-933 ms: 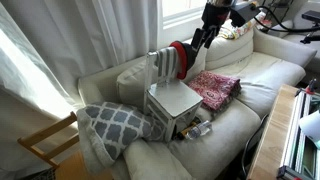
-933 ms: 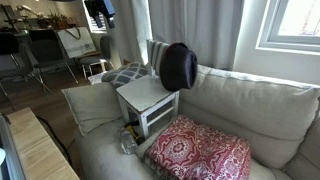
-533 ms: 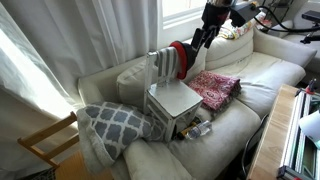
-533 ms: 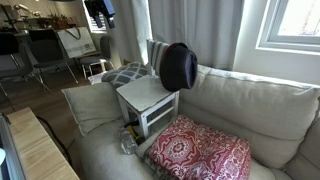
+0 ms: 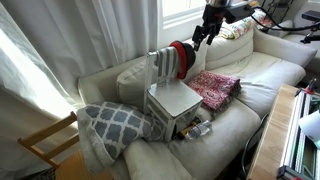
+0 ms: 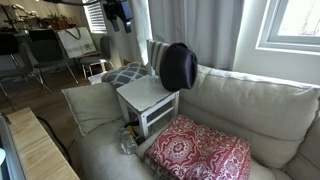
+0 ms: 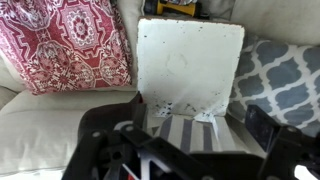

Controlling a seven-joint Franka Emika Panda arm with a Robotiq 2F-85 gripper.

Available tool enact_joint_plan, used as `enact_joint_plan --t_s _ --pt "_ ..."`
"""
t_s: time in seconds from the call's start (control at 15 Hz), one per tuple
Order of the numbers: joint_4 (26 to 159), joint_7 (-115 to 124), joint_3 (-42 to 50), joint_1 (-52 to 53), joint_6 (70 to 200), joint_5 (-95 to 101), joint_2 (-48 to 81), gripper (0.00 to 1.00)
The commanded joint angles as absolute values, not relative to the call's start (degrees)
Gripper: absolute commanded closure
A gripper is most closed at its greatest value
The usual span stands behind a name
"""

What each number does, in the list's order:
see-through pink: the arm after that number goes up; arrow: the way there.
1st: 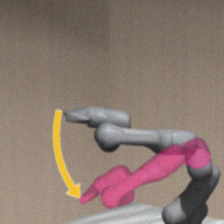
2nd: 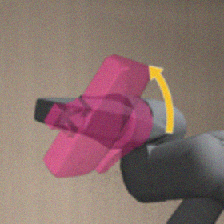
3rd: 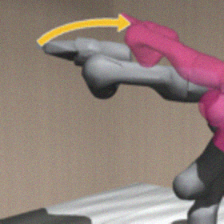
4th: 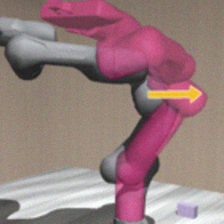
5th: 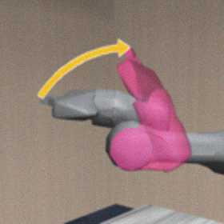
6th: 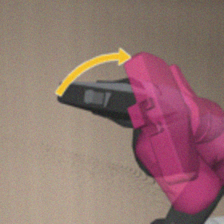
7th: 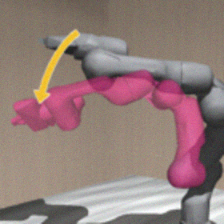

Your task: Take the black hat off of the orange hat and place it on the chair

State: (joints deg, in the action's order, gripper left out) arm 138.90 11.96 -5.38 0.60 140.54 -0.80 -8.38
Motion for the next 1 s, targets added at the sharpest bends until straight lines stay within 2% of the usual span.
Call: enact_joint_plan --t_s 0.0,0.53,0.93 --pt "130.14 7.34 -1.06 -1.40 142.87 -1.53 2.75 0.00" --pt "113.91 2.66 0.61 -3.61 147.01 -6.90 19.74 0.00" --pt "112.79 3.96 0.96 -3.26 146.82 -7.68 19.96 0.00"
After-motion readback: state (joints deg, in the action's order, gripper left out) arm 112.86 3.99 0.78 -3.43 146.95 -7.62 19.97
